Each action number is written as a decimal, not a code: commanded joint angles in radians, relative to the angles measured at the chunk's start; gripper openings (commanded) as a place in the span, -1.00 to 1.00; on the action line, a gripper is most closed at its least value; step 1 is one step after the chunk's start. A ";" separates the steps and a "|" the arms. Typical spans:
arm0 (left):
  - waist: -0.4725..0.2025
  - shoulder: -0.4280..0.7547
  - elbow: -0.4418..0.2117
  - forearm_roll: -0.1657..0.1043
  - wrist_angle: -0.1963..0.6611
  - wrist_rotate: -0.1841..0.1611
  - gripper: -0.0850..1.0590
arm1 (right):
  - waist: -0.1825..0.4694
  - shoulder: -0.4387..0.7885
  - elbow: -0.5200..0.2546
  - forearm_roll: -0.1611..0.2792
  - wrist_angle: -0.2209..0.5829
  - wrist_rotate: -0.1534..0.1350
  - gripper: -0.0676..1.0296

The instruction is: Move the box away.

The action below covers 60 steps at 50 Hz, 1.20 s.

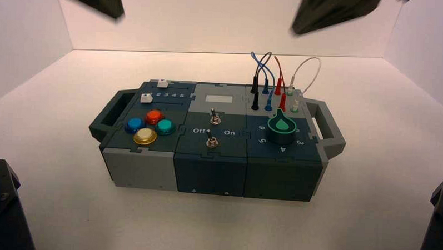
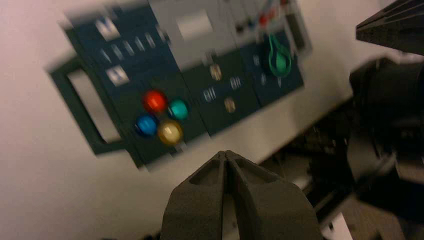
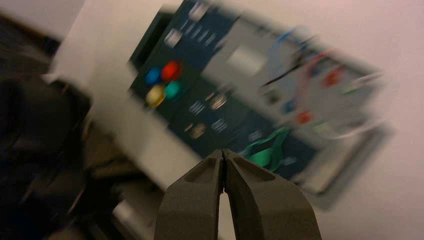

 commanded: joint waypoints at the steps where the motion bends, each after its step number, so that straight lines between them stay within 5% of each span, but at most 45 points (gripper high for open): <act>1: -0.043 0.018 0.029 -0.032 -0.005 -0.021 -0.91 | 0.072 0.063 -0.002 0.057 -0.008 0.005 -0.92; 13: -0.101 0.080 0.095 -0.044 -0.012 -0.037 -0.91 | 0.147 0.149 0.051 0.133 -0.032 0.003 -0.92; 38: -0.238 0.282 0.110 -0.064 -0.081 -0.040 -0.91 | 0.201 0.216 0.150 0.259 -0.034 -0.005 -0.92; 60: -0.256 0.494 0.094 -0.064 -0.160 -0.018 -0.91 | 0.201 0.267 0.161 0.291 -0.005 -0.005 -0.92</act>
